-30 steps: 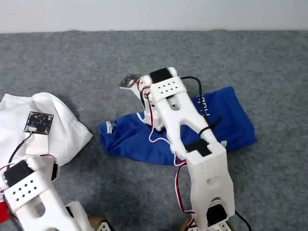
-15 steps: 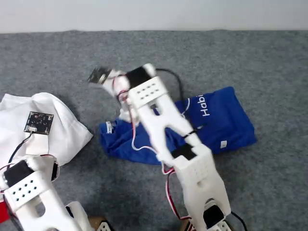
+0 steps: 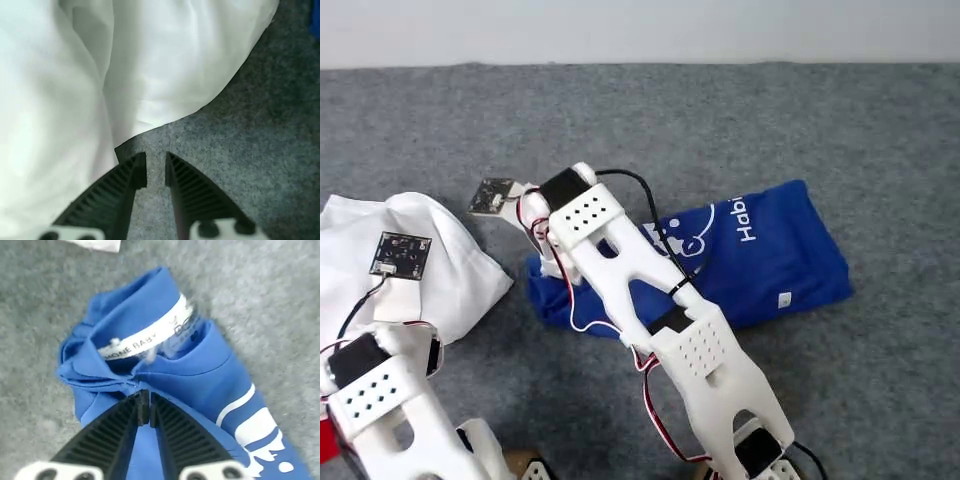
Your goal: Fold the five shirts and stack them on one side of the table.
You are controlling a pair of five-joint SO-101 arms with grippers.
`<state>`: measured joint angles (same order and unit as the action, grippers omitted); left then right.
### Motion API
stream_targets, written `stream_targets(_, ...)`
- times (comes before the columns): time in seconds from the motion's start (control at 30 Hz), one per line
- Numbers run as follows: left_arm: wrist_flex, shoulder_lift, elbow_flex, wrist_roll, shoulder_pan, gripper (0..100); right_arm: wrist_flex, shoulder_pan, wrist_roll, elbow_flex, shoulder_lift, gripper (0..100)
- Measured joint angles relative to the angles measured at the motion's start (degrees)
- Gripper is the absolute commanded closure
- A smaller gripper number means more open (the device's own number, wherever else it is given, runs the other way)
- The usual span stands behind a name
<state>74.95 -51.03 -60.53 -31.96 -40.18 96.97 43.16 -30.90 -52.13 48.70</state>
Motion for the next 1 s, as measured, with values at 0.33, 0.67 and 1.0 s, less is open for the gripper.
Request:
stream_targets(0.33, 0.0, 0.0, 0.0, 0.0, 0.0, 93, -0.4, 1.6, 0.1, -0.9, 4.0, 98.9)
stream_targets(0.67, -0.4, 0.0, 0.0, 0.1, -4.9, 93, 3.5, 9.6, 2.4, -1.0, 5.8, 99.0)
stream_targets(1.0, -0.4, 0.0, 0.0, -0.1, -6.5, 93, 3.5, 10.6, 3.3, -1.0, 4.0, 99.0)
